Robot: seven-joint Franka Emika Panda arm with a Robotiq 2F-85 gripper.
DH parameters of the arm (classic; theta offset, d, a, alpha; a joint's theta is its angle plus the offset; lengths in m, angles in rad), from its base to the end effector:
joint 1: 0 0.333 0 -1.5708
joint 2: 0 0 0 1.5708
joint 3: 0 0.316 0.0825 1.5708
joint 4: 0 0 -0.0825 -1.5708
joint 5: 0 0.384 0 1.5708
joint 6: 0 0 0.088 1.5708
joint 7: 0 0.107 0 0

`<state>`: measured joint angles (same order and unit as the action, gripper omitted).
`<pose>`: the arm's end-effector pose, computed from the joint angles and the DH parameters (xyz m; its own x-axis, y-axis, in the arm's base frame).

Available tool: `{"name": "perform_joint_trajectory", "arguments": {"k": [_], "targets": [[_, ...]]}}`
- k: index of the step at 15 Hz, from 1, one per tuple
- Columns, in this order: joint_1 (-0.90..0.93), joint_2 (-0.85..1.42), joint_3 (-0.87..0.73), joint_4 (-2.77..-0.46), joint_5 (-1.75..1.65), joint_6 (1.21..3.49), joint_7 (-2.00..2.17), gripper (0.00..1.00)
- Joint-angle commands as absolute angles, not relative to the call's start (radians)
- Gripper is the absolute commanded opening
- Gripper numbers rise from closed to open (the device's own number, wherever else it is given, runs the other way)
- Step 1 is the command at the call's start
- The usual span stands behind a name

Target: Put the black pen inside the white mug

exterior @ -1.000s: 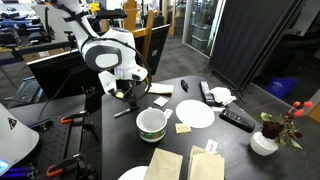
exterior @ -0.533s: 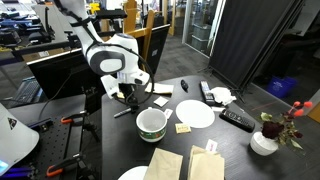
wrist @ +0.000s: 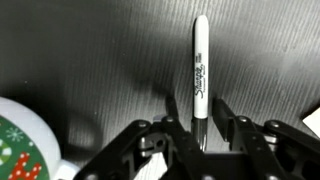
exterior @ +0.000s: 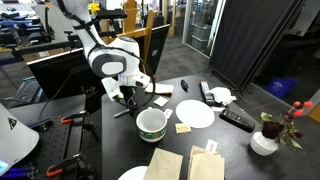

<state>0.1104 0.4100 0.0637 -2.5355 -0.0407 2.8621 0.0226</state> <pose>0.4288 0.0810 0.1158 0.9792 0.1858 -0.0821 0.1851 -0.9826 -0.0156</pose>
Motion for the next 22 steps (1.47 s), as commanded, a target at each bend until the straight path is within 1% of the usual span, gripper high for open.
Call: {"name": "perform_joint_trajectory", "arguments": {"k": [1, 3, 4, 5, 8, 12, 18, 22], "targets": [[0.097, 0.419, 0.066, -2.525, -0.045, 2.878, -0.004, 0.12], [0.095, 0.417, 0.067, -2.526, -0.043, 2.880, -0.002, 0.00], [0.089, 0.413, 0.074, -2.528, -0.036, 2.878, -0.004, 0.00], [0.086, 0.408, 0.080, -2.530, -0.031, 2.878, -0.005, 0.03], [0.095, 0.358, 0.087, -2.542, -0.015, 2.845, 0.027, 0.04], [0.146, 0.262, 0.042, -2.541, -0.022, 2.795, 0.139, 0.04], [0.131, 0.099, 0.044, -2.504, -0.040, 2.650, 0.183, 0.04], [0.117, 0.013, 0.053, -2.454, -0.057, 2.500, 0.196, 0.04]]}}
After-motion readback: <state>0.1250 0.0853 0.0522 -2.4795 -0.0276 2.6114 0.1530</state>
